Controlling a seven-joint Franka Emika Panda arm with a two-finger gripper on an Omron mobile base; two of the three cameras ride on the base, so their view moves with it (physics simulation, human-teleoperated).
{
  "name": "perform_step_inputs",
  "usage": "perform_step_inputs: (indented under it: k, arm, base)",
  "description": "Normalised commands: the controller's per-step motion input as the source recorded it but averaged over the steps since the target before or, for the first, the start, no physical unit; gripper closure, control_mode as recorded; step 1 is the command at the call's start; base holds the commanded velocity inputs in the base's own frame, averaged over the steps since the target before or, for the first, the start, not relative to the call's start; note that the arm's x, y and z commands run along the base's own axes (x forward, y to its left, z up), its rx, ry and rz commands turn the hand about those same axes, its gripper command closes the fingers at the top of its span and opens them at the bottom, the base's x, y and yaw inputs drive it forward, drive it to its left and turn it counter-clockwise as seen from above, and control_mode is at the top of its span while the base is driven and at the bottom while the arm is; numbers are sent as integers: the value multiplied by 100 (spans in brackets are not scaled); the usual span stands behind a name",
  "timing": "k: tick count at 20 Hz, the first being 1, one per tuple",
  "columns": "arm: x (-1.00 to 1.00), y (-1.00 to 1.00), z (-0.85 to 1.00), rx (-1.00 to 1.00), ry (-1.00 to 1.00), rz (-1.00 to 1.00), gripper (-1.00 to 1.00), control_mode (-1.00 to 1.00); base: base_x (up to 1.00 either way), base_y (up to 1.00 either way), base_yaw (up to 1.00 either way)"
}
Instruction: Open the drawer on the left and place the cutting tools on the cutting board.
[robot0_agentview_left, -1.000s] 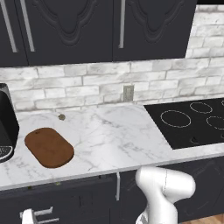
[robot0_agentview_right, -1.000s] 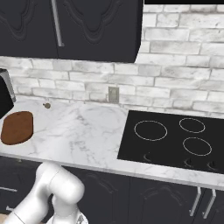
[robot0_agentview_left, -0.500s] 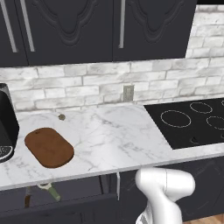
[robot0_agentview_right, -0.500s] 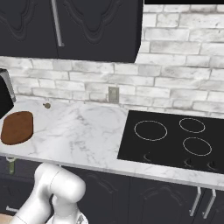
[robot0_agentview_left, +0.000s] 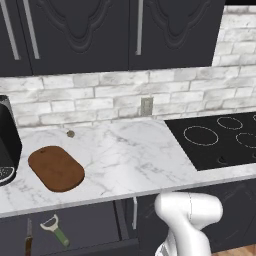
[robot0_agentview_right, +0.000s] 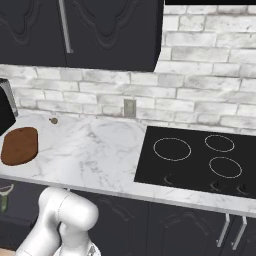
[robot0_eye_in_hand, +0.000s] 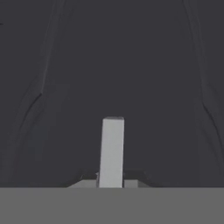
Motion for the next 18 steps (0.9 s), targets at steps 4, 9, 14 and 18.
perform_step_inputs:
  k: [4, 9, 14, 18]
  arm:
    - [-74, 31, 0, 0, 5, 0, -100, -100]
    - [-41, 17, 0, 0, 15, 0, -100, -100]
    - [-57, 0, 27, 9, 30, 0, -100, -100]
    - [-48, -1, 93, 24, 24, 0, -100, -100]
  base:
    - [0, 0, 0]
    - [0, 0, 0]
    - [0, 0, 0]
    - [0, 0, 0]
